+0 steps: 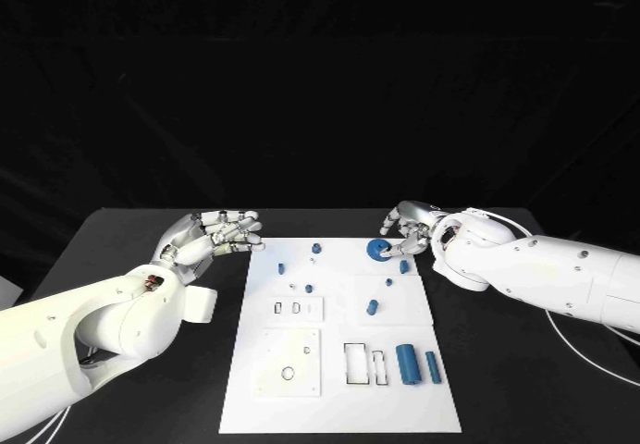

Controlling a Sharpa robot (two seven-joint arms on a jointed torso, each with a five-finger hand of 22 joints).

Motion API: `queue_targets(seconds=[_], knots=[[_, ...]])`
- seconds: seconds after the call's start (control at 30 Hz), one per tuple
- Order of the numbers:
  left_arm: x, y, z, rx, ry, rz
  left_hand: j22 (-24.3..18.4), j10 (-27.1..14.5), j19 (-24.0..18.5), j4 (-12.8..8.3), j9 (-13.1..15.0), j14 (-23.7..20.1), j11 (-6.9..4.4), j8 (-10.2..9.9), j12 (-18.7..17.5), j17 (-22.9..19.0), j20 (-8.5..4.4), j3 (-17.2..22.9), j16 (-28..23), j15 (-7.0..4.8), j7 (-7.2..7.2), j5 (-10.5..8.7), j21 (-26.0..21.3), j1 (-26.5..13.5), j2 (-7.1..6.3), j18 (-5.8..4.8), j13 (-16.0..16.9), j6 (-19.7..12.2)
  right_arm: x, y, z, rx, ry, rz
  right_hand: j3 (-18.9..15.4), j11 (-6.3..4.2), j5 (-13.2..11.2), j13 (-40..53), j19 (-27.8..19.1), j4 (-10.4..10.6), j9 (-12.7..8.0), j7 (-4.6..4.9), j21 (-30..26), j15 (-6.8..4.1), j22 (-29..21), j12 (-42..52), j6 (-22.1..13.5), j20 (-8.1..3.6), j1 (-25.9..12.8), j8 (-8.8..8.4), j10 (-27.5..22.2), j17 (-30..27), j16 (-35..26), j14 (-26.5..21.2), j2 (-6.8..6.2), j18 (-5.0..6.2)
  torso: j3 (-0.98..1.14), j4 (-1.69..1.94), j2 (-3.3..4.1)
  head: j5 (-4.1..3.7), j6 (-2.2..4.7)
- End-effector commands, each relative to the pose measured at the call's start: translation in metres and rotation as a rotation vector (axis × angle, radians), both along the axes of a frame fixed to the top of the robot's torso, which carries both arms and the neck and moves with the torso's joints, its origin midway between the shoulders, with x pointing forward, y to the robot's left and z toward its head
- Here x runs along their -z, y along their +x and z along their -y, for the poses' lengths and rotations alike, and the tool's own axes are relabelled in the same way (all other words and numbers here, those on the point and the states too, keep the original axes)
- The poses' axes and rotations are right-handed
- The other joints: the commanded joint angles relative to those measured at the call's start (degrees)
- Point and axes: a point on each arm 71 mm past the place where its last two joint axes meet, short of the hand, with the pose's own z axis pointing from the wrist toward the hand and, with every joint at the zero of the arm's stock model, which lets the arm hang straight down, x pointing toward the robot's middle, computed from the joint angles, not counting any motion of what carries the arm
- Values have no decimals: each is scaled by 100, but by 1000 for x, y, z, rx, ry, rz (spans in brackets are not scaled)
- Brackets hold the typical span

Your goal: Assemble the parts on the task board

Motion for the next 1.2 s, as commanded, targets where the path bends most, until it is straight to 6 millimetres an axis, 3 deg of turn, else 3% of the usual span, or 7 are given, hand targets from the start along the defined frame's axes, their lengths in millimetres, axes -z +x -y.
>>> queue_targets(seconds=[0.03,0.4,0.67,1.2], knots=[[-2,0,2,20,-14,7,5,27,-31,8,8,-34,-7,21,-34,6,11,33,36,8,-4,-7,33,22,8,58,0,45,4,1,-1,0,-7,-35,-15,54,38,1290,539,-17,-7,24,45,43,1389,47,-21,45,8,37,422,1444,29,586,45,-45,-1,3,5,-8,-11],[-2,0,2,21,-13,7,15,33,-36,6,9,-39,-9,25,-32,19,9,39,56,5,-6,-7,48,18,9,58,0,49,10,4,-5,0,-9,-44,35,59,89,1329,564,-17,-7,26,86,52,1432,82,6,57,35,71,449,1471,38,591,98,-57,-2,4,-8,3,-44],[-2,0,2,22,-11,6,15,33,-36,6,9,-39,-9,25,-32,19,9,39,56,5,-6,-7,48,18,9,58,0,49,13,6,-4,9,-11,-56,181,53,269,1358,597,-35,-16,20,137,49,1485,106,81,60,98,125,468,1498,46,597,205,-73,-5,-4,-8,4,-51],[-2,0,1,21,-10,4,15,33,-36,6,9,-39,-9,25,-32,19,9,39,56,5,-6,-7,48,18,9,58,0,49,20,7,-6,7,-24,-95,363,49,292,1397,610,-31,-28,15,158,42,1506,141,215,57,155,172,501,1505,48,598,300,-79,-3,-3,-8,6,-79]])
